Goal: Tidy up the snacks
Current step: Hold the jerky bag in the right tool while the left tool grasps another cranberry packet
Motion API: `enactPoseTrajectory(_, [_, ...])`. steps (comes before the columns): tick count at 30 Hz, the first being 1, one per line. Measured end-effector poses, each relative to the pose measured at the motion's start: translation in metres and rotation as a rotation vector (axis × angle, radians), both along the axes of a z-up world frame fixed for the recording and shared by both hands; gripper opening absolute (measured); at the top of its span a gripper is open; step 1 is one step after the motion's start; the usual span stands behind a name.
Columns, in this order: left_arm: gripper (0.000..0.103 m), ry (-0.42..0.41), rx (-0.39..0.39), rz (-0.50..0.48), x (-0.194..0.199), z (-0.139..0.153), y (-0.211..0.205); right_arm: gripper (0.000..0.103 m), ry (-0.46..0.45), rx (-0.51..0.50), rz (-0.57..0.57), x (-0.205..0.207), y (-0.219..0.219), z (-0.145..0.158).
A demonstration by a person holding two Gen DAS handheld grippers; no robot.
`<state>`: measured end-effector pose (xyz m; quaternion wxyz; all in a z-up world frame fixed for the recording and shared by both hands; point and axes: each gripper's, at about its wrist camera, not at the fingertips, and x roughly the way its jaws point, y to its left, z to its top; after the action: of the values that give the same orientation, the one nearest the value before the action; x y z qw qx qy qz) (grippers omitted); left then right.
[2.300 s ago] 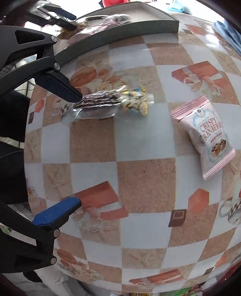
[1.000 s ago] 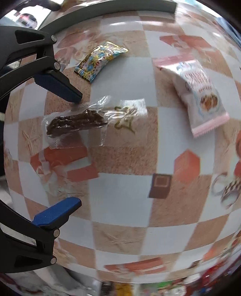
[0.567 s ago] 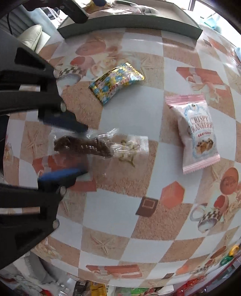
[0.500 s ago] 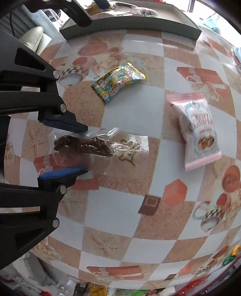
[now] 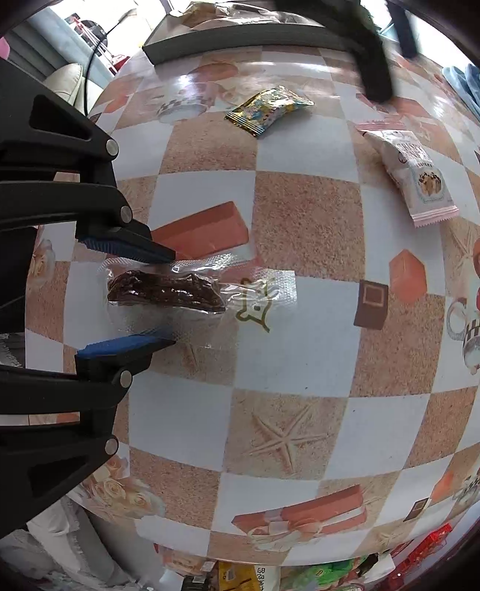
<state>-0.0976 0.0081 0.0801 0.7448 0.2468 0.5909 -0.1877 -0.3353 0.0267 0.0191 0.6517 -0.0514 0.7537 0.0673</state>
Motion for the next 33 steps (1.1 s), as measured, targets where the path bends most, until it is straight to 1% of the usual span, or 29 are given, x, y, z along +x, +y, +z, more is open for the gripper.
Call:
enactPoseTrajectory(3, [0.081, 0.025, 0.013, -0.06, 0.015, -0.014, -0.011, 0.039, 0.001, 0.011, -0.01, -0.002, -0.008, -0.005])
enactPoseTrajectory(4, [0.081, 0.036, 0.017, -0.073, 0.016, -0.019, -0.013, 0.039, 0.003, 0.018, -0.013, 0.004, -0.021, -0.008])
enactPoseTrajectory(5, [0.081, 0.059, 0.02, -0.086, 0.02, -0.026, -0.017, 0.039, 0.005, 0.026, -0.017, 0.008, -0.028, -0.004])
enactPoseTrajectory(7, [0.081, 0.086, 0.028, -0.097, 0.023, -0.037, -0.018, 0.039, 0.009, 0.043, -0.031, 0.007, -0.027, -0.005])
enactPoseTrajectory(9, [0.081, 0.109, 0.042, -0.097, 0.025, -0.044, -0.02, 0.039, 0.012, 0.055, -0.038, 0.012, -0.038, -0.004])
enactPoseTrajectory(12, [0.08, 0.157, 0.038, -0.091, 0.028, -0.052, -0.018, 0.039, 0.013, 0.064, -0.038, 0.015, -0.041, -0.001])
enactPoseTrajectory(13, [0.076, 0.167, 0.041, -0.092, 0.027, -0.055, -0.017, 0.039, 0.012, 0.065, -0.038, 0.014, -0.041, -0.001])
enactPoseTrajectory(14, [0.068, 0.175, 0.036, -0.095, 0.026, -0.056, -0.015, 0.039, 0.012, 0.065, -0.036, 0.013, -0.04, -0.001])
enactPoseTrajectory(15, [0.055, 0.176, 0.017, -0.09, 0.026, -0.055, -0.013, 0.039, 0.013, 0.064, -0.035, 0.014, -0.04, -0.002])
enactPoseTrajectory(17, [0.045, 0.195, -0.016, -0.062, 0.025, -0.055, -0.007, 0.039, 0.012, 0.063, -0.037, 0.013, -0.037, -0.002])
enactPoseTrajectory(18, [0.044, 0.186, -0.018, -0.041, 0.022, -0.055, -0.003, 0.039, 0.012, 0.062, -0.038, 0.013, -0.037, -0.002])
enactPoseTrajectory(23, [0.044, 0.173, -0.035, 0.097, 0.009, -0.057, 0.024, 0.039, 0.004, 0.049, -0.031, 0.01, -0.033, -0.004])
enactPoseTrajectory(27, [0.044, 0.193, -0.069, 0.225, -0.008, -0.061, 0.059, 0.039, -0.006, 0.03, -0.019, 0.008, -0.028, -0.004])
enactPoseTrajectory(33, [0.044, 0.201, -0.085, 0.311, -0.025, -0.066, 0.091, 0.039, -0.02, -0.01, 0.024, 0.004, -0.018, -0.006])
